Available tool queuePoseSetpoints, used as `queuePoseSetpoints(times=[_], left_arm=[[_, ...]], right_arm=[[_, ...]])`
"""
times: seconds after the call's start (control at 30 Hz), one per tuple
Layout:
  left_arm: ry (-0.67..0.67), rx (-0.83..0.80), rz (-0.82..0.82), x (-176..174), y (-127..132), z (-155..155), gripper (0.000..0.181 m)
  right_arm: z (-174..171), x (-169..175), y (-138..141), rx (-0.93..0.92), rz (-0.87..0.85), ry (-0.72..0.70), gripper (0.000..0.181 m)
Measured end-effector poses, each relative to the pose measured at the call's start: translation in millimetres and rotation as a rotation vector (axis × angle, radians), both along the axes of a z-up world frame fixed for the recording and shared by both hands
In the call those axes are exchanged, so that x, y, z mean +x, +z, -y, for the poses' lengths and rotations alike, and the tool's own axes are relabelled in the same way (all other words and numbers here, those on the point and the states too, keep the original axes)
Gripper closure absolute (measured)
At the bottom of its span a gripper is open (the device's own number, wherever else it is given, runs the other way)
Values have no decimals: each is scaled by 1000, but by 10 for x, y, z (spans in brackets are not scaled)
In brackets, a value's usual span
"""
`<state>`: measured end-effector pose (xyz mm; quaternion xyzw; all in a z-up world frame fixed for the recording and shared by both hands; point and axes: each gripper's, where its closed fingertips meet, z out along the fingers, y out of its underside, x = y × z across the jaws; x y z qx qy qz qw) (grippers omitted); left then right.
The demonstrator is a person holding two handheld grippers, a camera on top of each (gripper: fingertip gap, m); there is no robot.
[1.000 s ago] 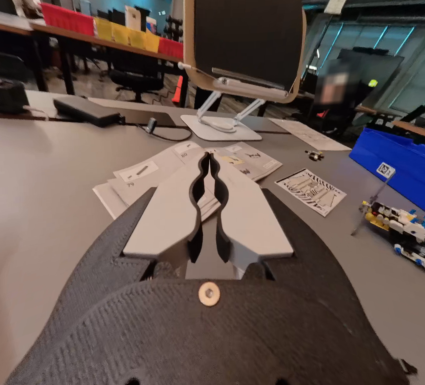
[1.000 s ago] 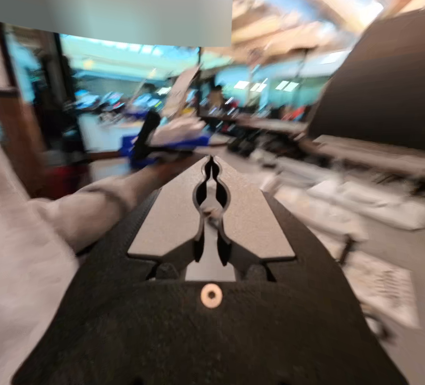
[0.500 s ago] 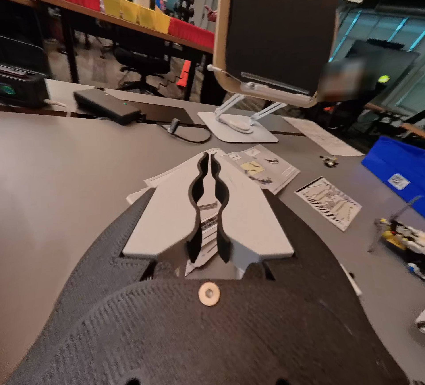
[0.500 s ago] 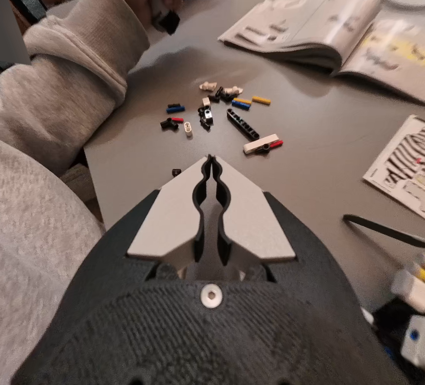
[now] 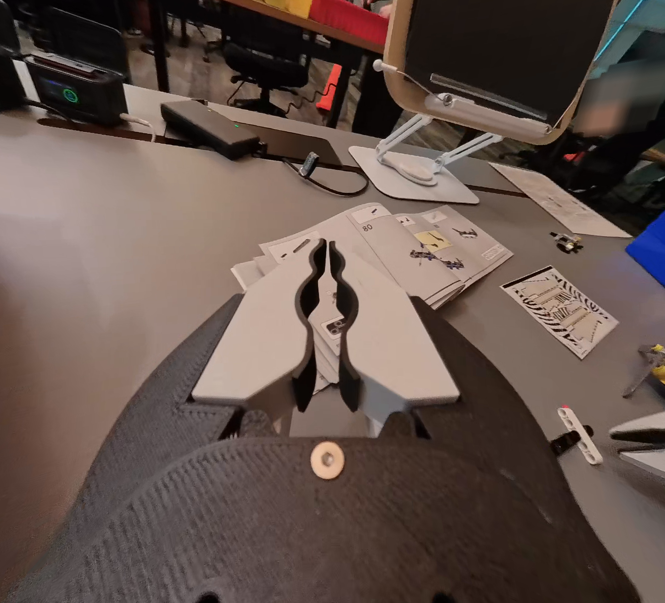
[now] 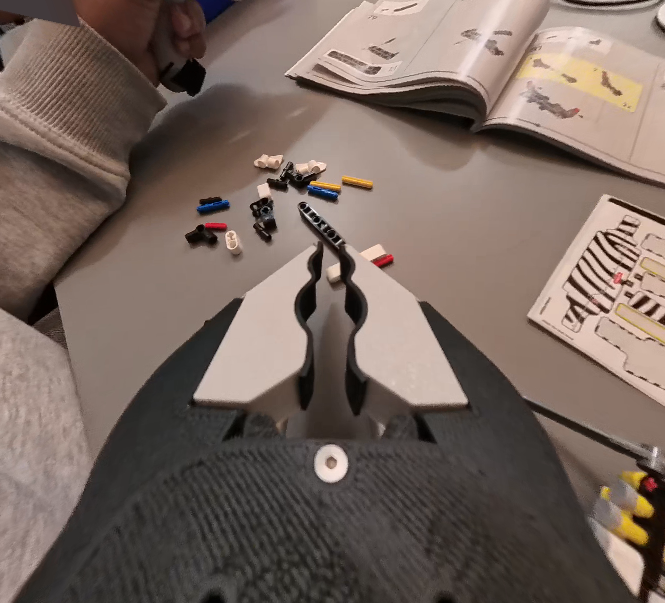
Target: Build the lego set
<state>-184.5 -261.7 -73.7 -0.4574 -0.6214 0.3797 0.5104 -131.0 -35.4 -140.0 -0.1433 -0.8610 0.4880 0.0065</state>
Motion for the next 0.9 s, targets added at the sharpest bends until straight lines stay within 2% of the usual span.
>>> queuePoseSetpoints(times=[0.1, 0.33, 0.6, 0.9], left_arm=[[-7, 9, -3, -5, -3, -18, 181], [-28, 28, 16, -29, -50, -63, 178], [3, 49, -62, 12, 75, -10, 180], [-39, 97, -34, -12, 21, -76, 181]], right_arm=[[5, -10, -37, 11, 48, 1, 179], [38, 37, -20, 15, -17, 30, 181], [110, 121, -73, 59, -58, 90, 181], [134, 105, -44, 52, -106, 79, 181]])
